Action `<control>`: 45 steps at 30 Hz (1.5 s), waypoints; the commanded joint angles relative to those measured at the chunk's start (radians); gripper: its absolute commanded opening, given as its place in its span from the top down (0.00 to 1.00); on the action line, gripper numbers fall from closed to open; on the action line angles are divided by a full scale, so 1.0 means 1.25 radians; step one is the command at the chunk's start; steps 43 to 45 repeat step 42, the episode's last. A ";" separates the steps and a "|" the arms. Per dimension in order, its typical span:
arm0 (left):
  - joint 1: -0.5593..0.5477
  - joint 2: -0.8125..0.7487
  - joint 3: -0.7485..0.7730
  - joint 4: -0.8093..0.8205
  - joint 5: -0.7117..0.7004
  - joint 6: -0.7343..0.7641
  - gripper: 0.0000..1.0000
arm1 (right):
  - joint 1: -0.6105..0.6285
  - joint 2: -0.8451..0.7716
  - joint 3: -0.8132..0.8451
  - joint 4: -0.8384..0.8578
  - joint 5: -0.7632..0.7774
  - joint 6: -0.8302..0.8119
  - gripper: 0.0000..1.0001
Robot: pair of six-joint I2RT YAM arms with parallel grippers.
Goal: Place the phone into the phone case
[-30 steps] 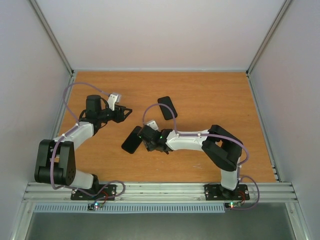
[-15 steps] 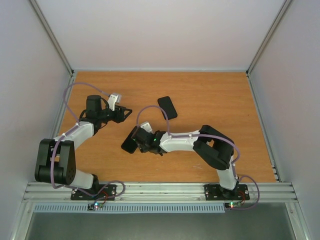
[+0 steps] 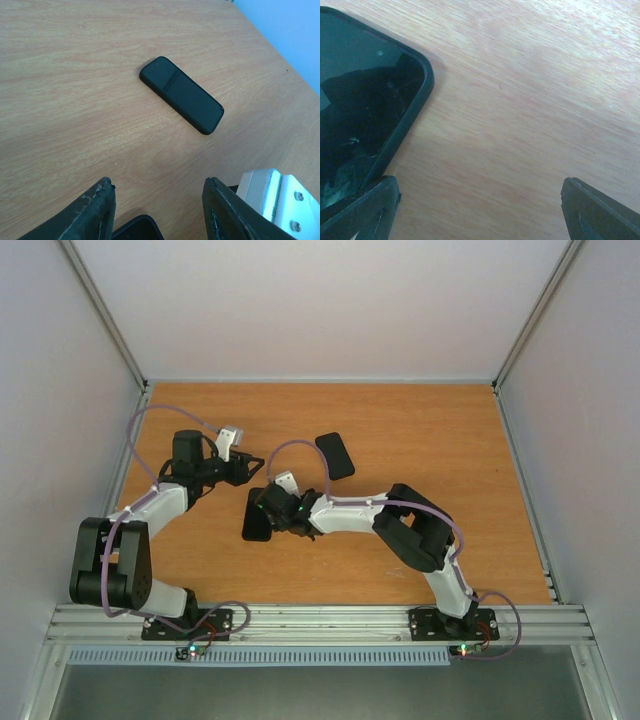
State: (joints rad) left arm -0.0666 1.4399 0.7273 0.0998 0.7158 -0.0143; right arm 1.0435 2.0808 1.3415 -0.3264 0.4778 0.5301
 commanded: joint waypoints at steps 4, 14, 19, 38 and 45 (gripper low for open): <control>0.004 -0.007 0.018 0.010 0.002 0.011 0.51 | -0.006 -0.041 -0.047 0.105 -0.034 -0.044 0.08; 0.015 -0.074 -0.020 0.045 -0.025 0.028 0.51 | -0.006 -0.312 -0.362 0.313 -0.118 -0.013 0.02; 0.026 -0.121 -0.044 0.062 -0.011 0.024 0.48 | -0.005 -0.481 -0.526 0.396 -0.155 0.030 0.02; 0.037 -0.126 -0.061 0.092 -0.029 0.000 0.46 | 0.037 -0.556 -0.778 0.636 -0.167 0.133 0.02; 0.037 -0.138 -0.065 0.092 -0.024 0.000 0.46 | 0.041 -0.524 -0.765 0.643 -0.163 0.142 0.02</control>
